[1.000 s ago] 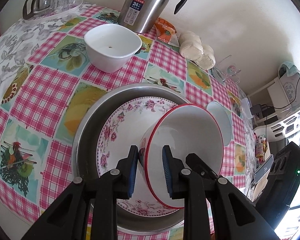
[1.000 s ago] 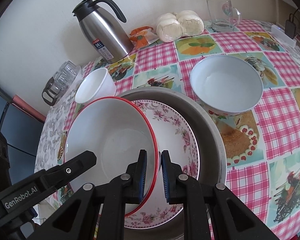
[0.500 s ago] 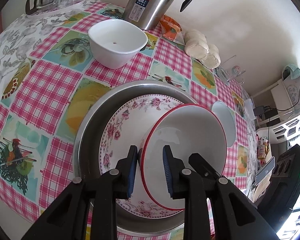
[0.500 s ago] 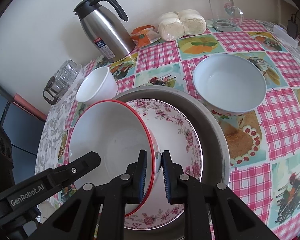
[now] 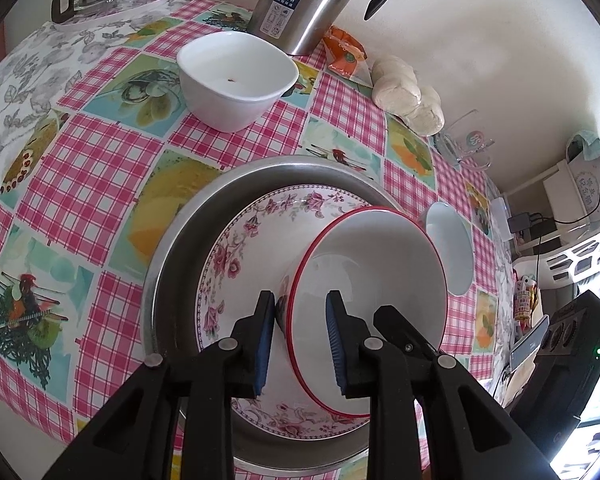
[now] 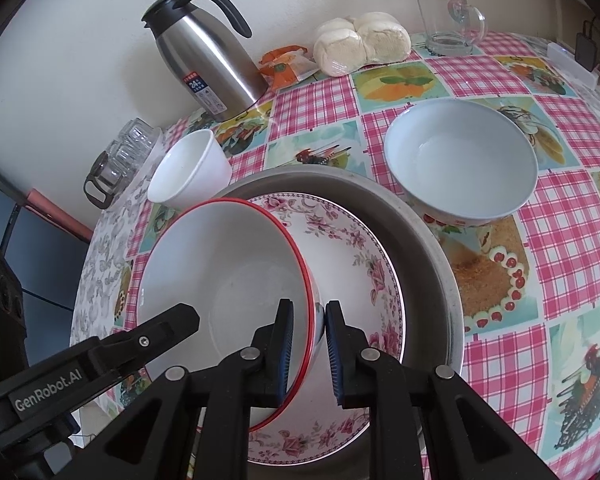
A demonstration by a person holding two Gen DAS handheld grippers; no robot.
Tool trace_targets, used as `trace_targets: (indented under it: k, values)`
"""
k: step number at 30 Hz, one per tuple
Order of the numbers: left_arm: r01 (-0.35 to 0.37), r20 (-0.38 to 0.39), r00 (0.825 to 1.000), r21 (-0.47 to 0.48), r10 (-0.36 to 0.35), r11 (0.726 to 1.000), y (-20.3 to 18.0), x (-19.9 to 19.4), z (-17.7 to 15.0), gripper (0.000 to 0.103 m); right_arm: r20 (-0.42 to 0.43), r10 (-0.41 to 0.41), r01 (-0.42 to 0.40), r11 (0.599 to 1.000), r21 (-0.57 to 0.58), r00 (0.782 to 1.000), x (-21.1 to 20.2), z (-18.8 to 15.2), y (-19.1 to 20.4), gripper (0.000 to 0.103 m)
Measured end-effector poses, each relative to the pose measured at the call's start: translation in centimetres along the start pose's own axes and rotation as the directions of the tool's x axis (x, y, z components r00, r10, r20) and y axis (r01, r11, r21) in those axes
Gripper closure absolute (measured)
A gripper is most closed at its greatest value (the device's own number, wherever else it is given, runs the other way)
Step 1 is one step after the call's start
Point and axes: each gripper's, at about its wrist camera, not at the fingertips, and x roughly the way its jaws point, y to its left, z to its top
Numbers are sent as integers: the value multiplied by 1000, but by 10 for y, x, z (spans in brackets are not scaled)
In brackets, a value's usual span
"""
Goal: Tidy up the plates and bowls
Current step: 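Lower the red-rimmed bowl onto the floral plate with both tools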
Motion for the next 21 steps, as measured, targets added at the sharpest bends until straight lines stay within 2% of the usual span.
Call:
trace_targets:
  k: [7, 16, 21]
  values:
    - [3, -10, 1000, -9, -3, 1000, 2, 3, 0, 77, -4, 6, -6, 1000, -1, 1000, 3, 0, -1, 78]
    - [34, -15, 999, -44, -35, 998, 6, 4, 1, 77, -5, 12, -12, 1000, 16, 1000, 4, 1, -4, 78]
    - [35, -10, 999, -63, -36, 997, 9, 2, 1, 77, 2, -5, 5, 1000, -18, 1000, 4, 0, 2, 78]
